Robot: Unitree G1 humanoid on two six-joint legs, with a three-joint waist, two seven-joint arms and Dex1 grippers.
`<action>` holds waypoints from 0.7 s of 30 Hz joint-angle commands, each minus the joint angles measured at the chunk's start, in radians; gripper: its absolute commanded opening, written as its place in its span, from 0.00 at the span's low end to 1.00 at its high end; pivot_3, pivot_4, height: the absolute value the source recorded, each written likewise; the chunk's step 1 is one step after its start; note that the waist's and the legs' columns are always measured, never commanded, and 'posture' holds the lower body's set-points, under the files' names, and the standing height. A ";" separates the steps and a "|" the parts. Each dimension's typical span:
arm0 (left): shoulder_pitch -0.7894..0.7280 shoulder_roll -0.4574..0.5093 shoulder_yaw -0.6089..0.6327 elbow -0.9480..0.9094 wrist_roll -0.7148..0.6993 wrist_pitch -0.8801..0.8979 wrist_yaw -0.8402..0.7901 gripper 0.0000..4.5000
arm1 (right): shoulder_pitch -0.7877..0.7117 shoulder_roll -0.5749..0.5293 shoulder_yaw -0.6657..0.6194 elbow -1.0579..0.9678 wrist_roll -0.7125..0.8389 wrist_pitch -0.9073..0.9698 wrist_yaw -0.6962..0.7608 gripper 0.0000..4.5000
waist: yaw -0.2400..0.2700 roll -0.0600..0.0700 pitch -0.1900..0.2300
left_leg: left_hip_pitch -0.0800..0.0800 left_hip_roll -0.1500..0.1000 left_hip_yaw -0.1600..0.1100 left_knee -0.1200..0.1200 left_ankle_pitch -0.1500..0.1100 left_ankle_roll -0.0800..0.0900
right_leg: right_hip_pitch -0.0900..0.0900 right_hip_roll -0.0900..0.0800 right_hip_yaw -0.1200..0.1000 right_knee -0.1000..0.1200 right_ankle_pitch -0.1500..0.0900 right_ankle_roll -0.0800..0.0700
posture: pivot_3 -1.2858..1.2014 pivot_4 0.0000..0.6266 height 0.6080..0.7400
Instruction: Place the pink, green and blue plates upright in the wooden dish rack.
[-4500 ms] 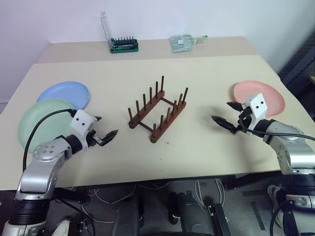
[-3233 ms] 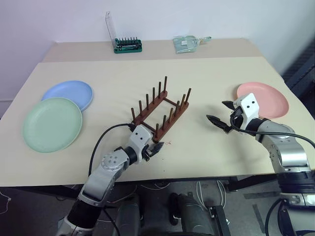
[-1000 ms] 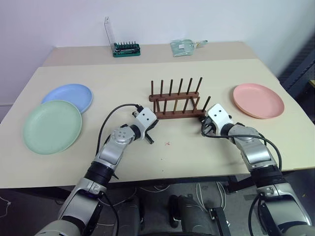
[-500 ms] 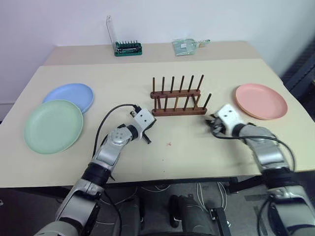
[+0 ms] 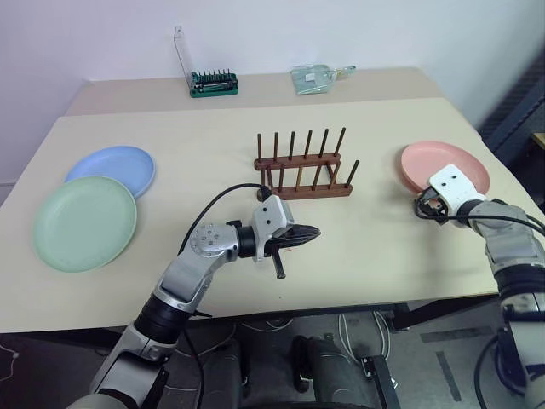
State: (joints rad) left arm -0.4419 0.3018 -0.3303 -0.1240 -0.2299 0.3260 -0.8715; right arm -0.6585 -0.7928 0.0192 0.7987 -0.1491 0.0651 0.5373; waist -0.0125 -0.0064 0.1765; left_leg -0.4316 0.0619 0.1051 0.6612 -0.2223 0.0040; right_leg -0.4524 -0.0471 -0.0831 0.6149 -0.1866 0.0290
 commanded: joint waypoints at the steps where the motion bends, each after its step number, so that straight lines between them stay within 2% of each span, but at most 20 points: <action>1: -0.007 -0.001 0.016 -0.043 -0.014 0.007 0.006 0.02 | -0.054 0.003 0.010 0.099 -0.023 -0.060 -0.028 0.46 | 0.000 0.000 0.000 | 0.000 0.000 0.000 0.000 0.000 0.000 | 0.000 0.000 0.000 0.000 0.000 0.000 | 0.52 0.24 0.92; 5: 0.015 0.012 0.013 -0.058 -0.001 0.003 0.016 0.02 | -0.072 0.004 0.024 0.131 -0.039 -0.109 -0.042 0.02 | 0.002 0.000 0.000 | 0.000 0.000 0.000 0.000 0.000 0.000 | 0.000 0.000 0.001 0.000 0.000 0.000 | 0.52 0.24 0.92; 9: 0.031 0.021 0.018 -0.067 0.002 0.002 0.028 0.02 | -0.048 -0.005 0.022 0.024 -0.040 -0.207 -0.056 0.01 | 0.001 0.000 0.000 | 0.000 0.000 0.000 0.000 0.000 0.000 | 0.000 0.000 0.001 0.000 0.000 0.000 | 0.52 0.24 0.92; 13: 0.039 0.032 0.038 -0.060 0.001 0.000 0.048 0.02 | -0.069 0.041 -0.105 -0.257 0.136 -0.153 -0.021 0.01 | -0.006 0.003 0.002 | -0.001 0.000 0.002 0.000 0.000 0.000 | -0.004 0.000 0.004 0.003 0.001 0.001 | 0.52 0.24 0.92; 14: 0.039 0.035 0.041 -0.058 -0.001 -0.001 0.050 0.02 | -0.079 0.066 -0.143 -0.331 0.215 -0.084 -0.002 0.01 | -0.004 0.003 0.002 | -0.001 0.000 0.002 0.000 0.000 0.000 | -0.005 0.001 0.005 0.004 0.002 0.003 | 0.52 0.24 0.92; 18: 0.033 0.040 0.048 -0.041 0.001 -0.009 0.054 0.02 | -0.187 0.159 -0.314 -0.668 0.726 0.391 0.080 0.01 | 0.001 0.003 0.002 | -0.001 0.003 0.002 0.000 0.000 0.000 | -0.007 0.002 0.005 0.007 0.002 0.004 | 0.52 0.24 0.92; 21: 0.026 0.040 0.057 -0.032 -0.001 -0.012 0.053 0.02 | -0.246 0.183 -0.402 -0.723 0.982 0.661 0.055 0.01 | 0.012 0.003 0.002 | -0.001 0.003 0.001 0.000 0.000 0.000 | -0.007 0.001 0.003 0.009 0.001 0.002 | 0.52 0.24 0.92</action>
State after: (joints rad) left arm -0.4009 0.3445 -0.2957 -0.1424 -0.2272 0.3342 -0.8218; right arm -0.8898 -0.6134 -0.3164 0.1148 0.6982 0.6011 0.6106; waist -0.0001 -0.0036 0.1782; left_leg -0.4330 0.0651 0.1056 0.6611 -0.2223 0.0040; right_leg -0.4589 -0.0467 -0.0802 0.6233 -0.1870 0.0283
